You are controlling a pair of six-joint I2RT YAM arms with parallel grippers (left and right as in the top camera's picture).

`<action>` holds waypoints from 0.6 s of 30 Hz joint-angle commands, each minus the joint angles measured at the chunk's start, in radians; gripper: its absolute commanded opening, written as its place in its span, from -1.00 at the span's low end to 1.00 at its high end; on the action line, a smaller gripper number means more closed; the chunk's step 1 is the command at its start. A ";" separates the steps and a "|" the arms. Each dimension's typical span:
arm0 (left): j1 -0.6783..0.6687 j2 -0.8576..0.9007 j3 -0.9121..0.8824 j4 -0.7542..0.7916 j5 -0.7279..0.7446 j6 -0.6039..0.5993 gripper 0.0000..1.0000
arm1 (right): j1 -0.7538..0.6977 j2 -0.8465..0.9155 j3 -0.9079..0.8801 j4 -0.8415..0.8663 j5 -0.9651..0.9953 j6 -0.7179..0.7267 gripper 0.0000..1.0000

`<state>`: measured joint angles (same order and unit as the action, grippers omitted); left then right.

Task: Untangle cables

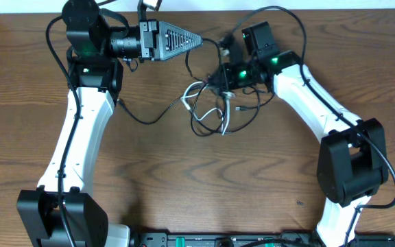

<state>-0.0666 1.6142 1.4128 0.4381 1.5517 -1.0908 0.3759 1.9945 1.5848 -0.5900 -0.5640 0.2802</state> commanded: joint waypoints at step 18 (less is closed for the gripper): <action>0.123 0.248 -0.005 -0.399 -0.402 0.295 -0.85 | -0.187 -0.054 0.023 -0.156 0.036 -0.114 -0.98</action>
<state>0.0406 1.8469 1.4132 0.2581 1.3808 -0.9916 0.1909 1.9938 1.5852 -0.7418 -0.4324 0.2192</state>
